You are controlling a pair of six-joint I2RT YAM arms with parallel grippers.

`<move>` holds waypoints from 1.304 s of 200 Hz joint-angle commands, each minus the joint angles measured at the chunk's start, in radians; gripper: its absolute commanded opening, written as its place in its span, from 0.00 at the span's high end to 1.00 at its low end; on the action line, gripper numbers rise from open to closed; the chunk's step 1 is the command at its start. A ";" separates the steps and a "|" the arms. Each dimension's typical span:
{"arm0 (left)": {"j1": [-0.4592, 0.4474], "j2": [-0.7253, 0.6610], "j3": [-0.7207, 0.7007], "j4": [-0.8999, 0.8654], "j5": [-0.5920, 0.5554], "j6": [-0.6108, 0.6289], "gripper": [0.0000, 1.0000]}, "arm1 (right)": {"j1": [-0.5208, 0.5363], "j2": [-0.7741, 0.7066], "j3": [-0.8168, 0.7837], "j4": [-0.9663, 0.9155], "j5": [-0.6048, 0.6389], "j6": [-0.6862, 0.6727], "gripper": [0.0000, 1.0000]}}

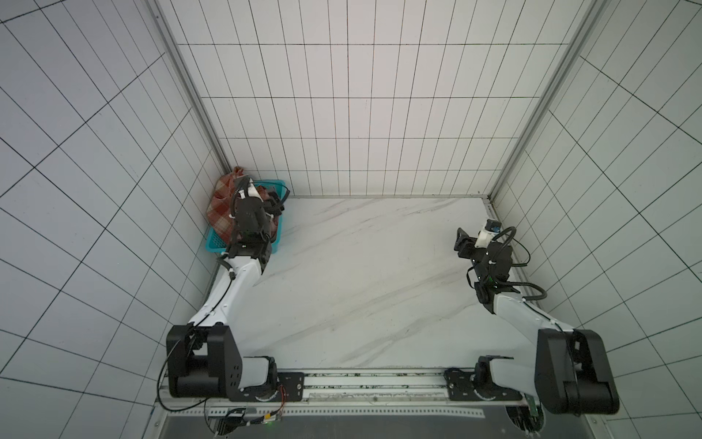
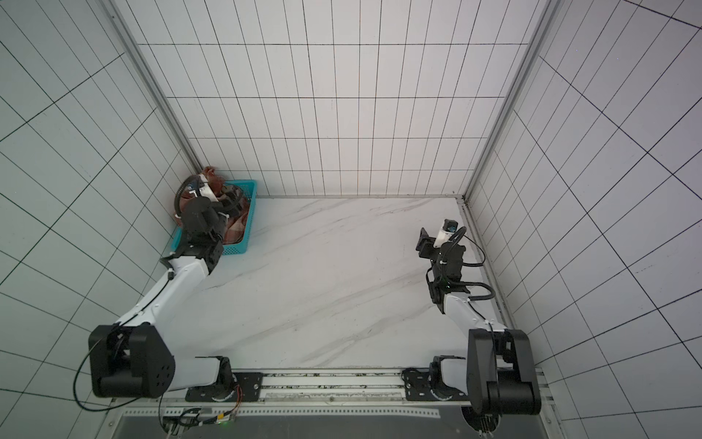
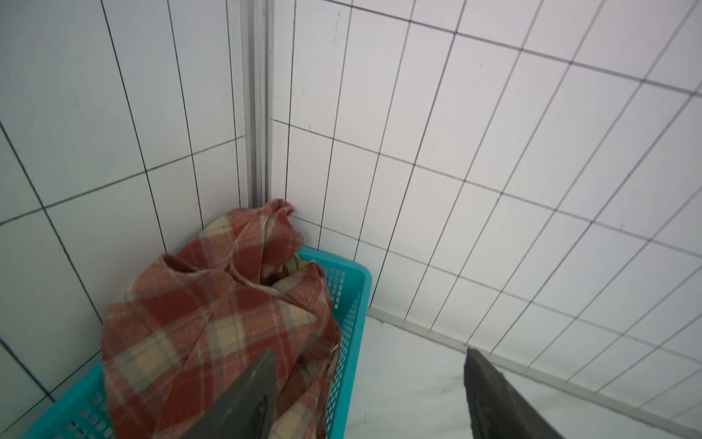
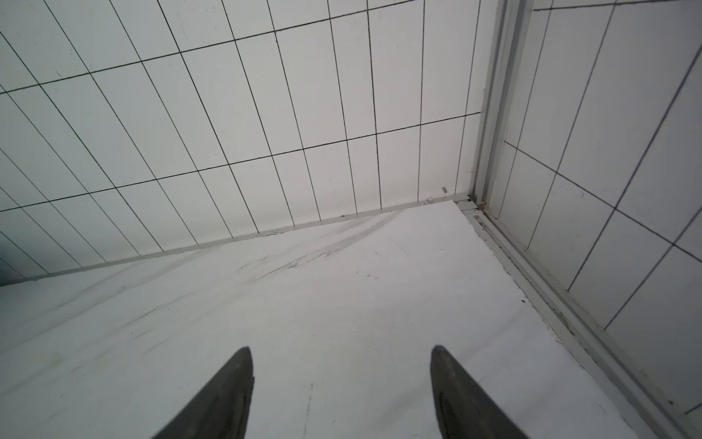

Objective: Fold and stack skirts
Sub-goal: Pick up the skirt from the basket.

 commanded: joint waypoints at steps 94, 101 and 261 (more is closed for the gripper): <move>0.237 0.599 0.477 -0.385 0.340 -0.165 0.23 | 0.029 0.267 0.303 -0.070 -0.174 0.115 0.27; 0.237 0.624 0.499 -0.392 0.336 -0.163 0.23 | 0.028 0.281 0.312 -0.070 -0.178 0.114 0.27; 0.235 0.885 0.656 -0.407 0.309 -0.140 0.58 | 0.031 0.452 0.439 -0.094 -0.226 0.116 0.31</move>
